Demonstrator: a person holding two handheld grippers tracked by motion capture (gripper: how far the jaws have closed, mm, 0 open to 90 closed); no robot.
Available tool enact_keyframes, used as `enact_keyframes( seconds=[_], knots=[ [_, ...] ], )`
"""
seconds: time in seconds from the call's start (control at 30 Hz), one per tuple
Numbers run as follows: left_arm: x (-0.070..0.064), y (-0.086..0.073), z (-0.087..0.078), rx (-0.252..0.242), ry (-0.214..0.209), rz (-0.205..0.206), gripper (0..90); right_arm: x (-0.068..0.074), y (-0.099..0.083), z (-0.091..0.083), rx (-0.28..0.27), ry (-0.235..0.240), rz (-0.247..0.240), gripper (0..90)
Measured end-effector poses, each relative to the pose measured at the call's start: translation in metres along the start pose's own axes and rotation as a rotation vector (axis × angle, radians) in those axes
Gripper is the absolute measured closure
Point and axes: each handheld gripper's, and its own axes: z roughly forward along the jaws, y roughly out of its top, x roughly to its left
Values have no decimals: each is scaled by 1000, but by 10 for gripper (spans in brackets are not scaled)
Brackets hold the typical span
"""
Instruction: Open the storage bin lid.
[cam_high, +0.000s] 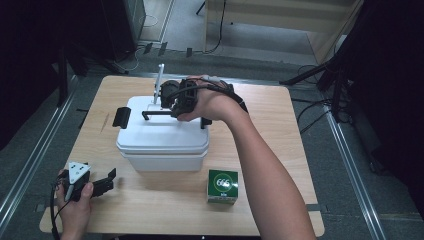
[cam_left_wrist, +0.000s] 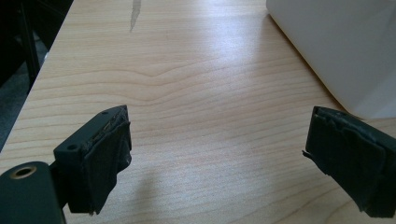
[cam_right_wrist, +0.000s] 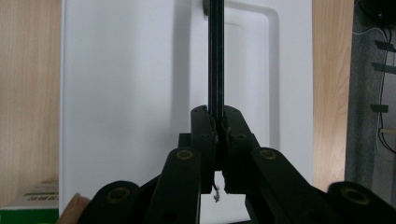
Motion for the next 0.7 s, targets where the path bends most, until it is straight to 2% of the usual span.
enact_keyframes(
  seconds=[0.03,0.07,0.1,0.17,0.4,0.43,0.63,0.7],
  knots=[
    [0,0,0,0,0,0,75,0,-1,-2,-2,-2,-10,860],
    [0,0,0,0,0,0,75,1,-2,-4,7,-7,4,860],
    [0,0,0,0,0,-1,75,0,-3,-6,4,-7,-10,860],
    [0,0,0,-2,2,-2,75,0,-6,-10,1,-13,0,860],
    [0,0,0,-6,9,-2,75,-3,-26,-25,-18,-34,6,860],
    [0,0,0,-9,12,-1,75,-4,-34,-30,-13,-42,19,860],
    [0,-1,-1,-27,15,-5,75,-5,-49,-40,-17,-51,33,859],
    [0,-1,-2,-40,15,-10,75,-4,-57,-45,-19,-65,58,859]
  ],
)
